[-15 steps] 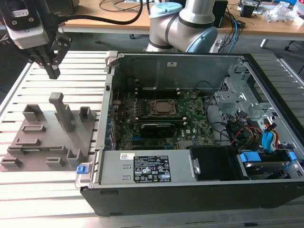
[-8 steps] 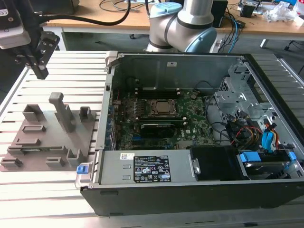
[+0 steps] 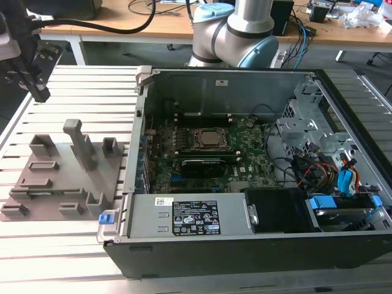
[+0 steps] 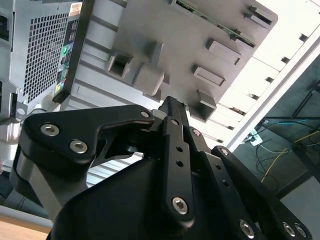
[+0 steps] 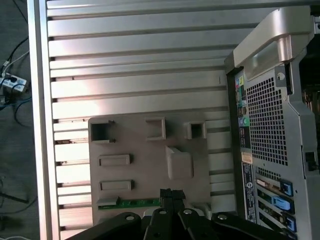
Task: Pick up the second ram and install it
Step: 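Reach for the second ram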
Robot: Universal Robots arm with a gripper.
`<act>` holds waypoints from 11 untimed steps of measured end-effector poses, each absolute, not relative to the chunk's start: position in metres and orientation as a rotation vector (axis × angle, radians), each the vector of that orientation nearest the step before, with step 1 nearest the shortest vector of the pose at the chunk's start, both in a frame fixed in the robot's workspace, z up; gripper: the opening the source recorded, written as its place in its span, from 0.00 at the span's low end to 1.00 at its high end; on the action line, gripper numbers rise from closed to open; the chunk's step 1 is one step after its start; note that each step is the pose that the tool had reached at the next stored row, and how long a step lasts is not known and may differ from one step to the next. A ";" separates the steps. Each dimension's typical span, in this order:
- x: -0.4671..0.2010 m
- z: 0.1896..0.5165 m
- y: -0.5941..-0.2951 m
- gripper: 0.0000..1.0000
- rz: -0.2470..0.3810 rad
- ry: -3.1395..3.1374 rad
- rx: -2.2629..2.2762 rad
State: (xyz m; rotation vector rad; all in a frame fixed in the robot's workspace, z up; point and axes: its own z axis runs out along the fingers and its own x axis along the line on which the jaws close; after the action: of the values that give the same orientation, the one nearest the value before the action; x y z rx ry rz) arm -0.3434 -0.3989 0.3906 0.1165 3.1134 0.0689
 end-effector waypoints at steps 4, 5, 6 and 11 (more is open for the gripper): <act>-0.355 0.390 -0.399 0.11 0.069 3.113 0.117; -0.359 0.390 -0.399 0.11 0.069 3.113 0.117; -0.362 0.390 -0.399 0.11 0.069 3.113 0.117; -0.375 0.390 -0.399 0.11 0.069 3.113 0.117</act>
State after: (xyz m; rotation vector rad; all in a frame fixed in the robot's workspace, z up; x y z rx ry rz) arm -0.3748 -0.3989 0.3901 0.1165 3.1134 0.0688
